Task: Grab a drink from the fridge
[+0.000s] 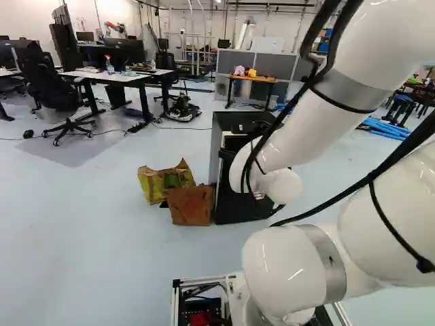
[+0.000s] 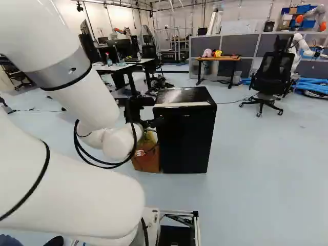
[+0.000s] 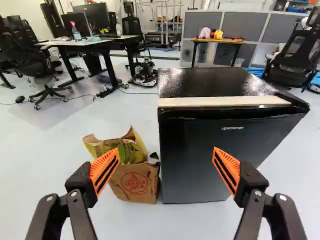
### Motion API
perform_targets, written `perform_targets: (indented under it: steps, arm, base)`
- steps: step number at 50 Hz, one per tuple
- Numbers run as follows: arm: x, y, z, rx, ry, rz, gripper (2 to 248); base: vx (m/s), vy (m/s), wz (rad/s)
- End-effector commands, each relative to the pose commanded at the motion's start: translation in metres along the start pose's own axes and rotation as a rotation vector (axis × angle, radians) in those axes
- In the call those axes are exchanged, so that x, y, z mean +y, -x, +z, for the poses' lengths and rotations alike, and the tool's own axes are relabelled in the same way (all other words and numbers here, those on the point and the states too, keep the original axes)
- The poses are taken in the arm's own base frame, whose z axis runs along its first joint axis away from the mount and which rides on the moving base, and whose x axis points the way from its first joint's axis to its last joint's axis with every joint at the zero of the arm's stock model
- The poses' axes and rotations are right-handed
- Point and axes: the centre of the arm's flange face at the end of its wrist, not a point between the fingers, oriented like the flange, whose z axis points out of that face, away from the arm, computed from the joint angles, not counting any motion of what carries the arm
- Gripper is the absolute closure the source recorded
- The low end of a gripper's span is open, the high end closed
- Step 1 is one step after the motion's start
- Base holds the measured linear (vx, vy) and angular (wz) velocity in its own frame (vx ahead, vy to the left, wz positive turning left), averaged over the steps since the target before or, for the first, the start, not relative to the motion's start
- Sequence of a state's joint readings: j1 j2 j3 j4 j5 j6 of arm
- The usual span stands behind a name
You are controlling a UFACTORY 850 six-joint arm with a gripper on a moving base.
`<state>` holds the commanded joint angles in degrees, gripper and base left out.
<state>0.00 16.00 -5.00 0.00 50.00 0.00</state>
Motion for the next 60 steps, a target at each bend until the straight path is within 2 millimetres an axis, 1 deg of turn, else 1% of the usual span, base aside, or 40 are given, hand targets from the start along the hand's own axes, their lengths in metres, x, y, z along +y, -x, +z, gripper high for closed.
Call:
perform_targets:
  steps: [30,39,60]
  arm:
    - [0.0,0.0,0.0,0.0,0.0,0.0,3]
    - [0.0,0.0,0.0,0.0,0.0,0.0,3]
    - [0.0,0.0,0.0,0.0,0.0,0.0,3]
  base:
    - [0.002,-0.02,0.12]
    - [0.001,-0.037,0.032]
    - [0.0,0.0,0.0]
